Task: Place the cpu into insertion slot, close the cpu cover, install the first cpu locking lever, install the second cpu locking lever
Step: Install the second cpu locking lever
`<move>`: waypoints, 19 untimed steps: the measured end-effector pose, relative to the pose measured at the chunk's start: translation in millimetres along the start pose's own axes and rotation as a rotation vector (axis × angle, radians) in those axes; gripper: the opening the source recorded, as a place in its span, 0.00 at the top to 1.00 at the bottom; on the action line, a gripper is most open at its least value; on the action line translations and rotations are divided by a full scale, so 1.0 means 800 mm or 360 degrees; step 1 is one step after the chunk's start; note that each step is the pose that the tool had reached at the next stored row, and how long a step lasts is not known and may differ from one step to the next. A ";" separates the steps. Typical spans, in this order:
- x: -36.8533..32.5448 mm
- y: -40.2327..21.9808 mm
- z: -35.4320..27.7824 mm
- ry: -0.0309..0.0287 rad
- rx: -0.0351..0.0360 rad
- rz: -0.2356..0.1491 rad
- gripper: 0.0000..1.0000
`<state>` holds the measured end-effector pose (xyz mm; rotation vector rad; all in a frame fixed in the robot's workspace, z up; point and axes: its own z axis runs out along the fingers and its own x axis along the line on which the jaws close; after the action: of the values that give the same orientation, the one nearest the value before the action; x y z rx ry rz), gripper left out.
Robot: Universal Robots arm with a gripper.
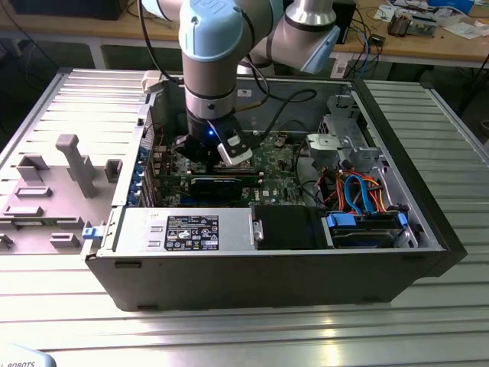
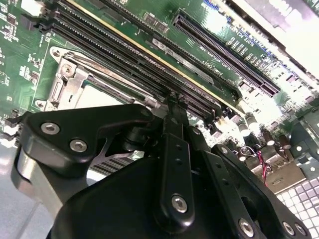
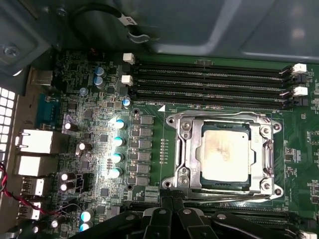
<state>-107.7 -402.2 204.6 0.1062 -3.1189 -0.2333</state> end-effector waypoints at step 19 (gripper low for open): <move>0.0000 0.0044 0.0000 -0.00006 -0.0017 -0.0020 0.89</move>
<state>-108.0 -398.7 205.2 0.1253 -3.1178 -0.2501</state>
